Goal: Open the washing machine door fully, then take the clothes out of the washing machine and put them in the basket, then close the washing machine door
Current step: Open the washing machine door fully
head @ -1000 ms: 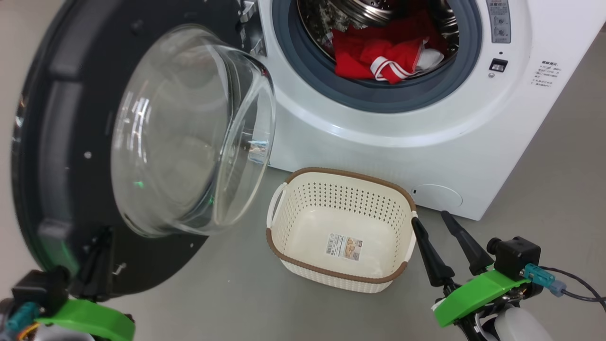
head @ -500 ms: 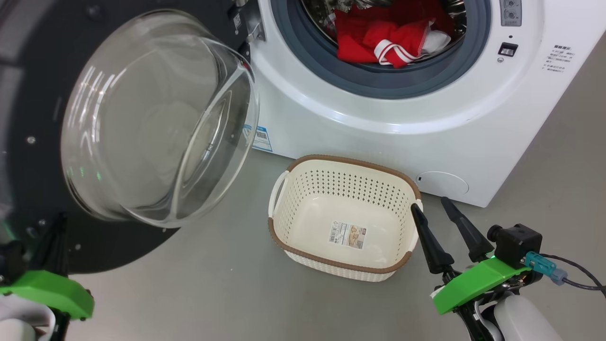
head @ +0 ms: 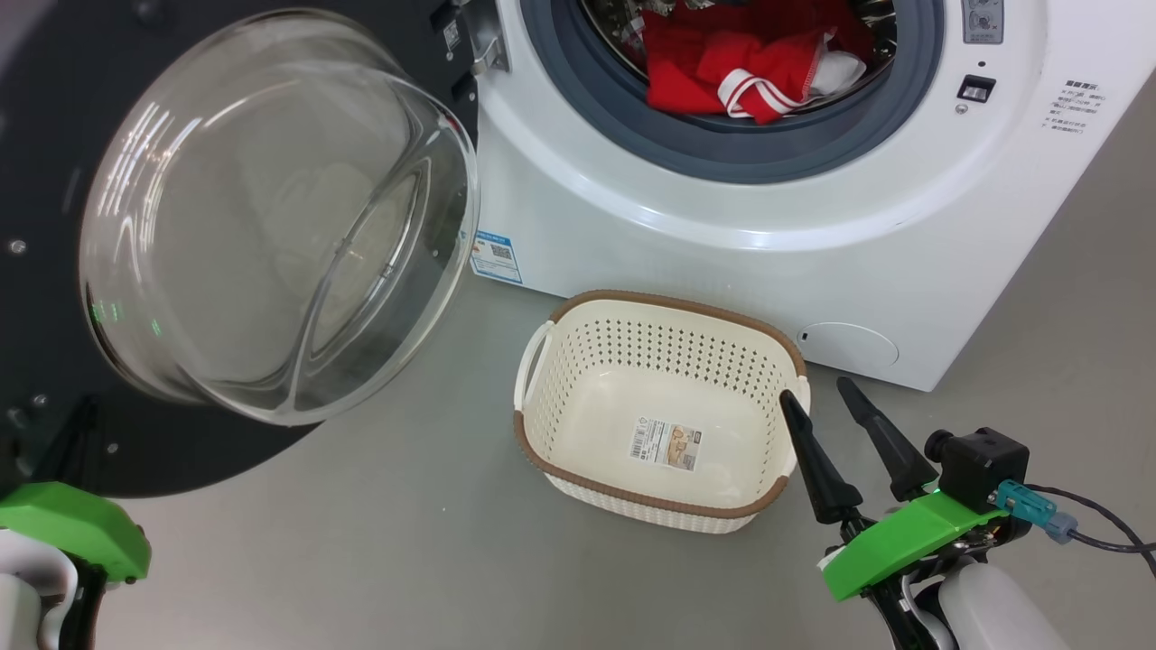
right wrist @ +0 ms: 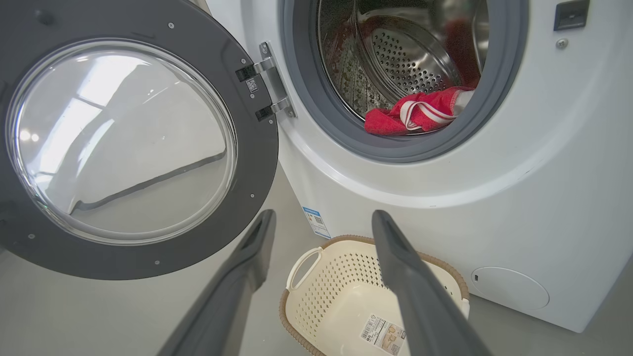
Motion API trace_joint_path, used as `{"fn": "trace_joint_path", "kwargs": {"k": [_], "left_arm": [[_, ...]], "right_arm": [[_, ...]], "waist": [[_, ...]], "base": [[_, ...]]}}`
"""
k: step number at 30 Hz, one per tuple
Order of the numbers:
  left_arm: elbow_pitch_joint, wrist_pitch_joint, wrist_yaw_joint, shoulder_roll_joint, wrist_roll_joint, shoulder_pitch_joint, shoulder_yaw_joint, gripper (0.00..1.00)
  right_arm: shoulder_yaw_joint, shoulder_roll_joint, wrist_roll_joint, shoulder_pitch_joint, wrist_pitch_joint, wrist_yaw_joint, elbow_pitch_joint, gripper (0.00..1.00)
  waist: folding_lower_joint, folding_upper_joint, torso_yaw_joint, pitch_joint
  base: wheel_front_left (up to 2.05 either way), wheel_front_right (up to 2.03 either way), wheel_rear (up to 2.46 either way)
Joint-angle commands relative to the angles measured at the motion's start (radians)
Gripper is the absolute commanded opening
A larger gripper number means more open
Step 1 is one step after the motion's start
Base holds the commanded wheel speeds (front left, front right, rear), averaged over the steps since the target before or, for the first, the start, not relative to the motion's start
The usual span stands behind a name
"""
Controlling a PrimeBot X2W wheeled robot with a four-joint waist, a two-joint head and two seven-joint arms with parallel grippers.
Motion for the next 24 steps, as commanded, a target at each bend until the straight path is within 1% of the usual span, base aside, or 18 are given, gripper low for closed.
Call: {"fn": "trace_joint_path", "kwargs": {"k": [1,7,12,16,24], "left_arm": [[0.001,-0.014,0.000,0.066,-0.008,-0.054,0.035,0.00],[0.037,-0.039,-0.007,0.060,-0.014,-0.073,0.009,0.00],[0.050,-0.057,-0.011,0.069,-0.024,-0.080,-0.007,0.00],[0.031,-0.066,-0.012,0.063,-0.028,-0.070,-0.019,0.00],[-0.024,-0.077,-0.012,0.063,-0.047,-0.026,-0.015,0.00]], "right_arm": [[0.026,0.008,-0.001,-0.034,-0.012,0.009,-0.020,1.00],[0.026,0.008,0.002,-0.029,-0.012,0.009,-0.016,1.00],[0.028,0.005,0.005,-0.028,-0.012,0.009,-0.014,1.00],[0.027,0.004,0.006,-0.026,-0.012,0.009,-0.013,1.00],[0.032,0.005,0.013,-0.024,-0.012,0.009,-0.011,1.00]], "waist": [[0.0000,0.0000,-0.001,-0.001],[0.0000,0.0000,-0.002,-0.008],[0.0000,0.0000,-0.002,-0.014],[0.0000,0.0000,0.000,-0.020],[0.0000,0.0000,-0.009,-0.030]], "base": [[0.00,0.00,0.00],[0.00,0.00,0.00],[0.00,0.00,0.00],[0.00,0.00,0.00],[0.00,0.00,0.00]]}}
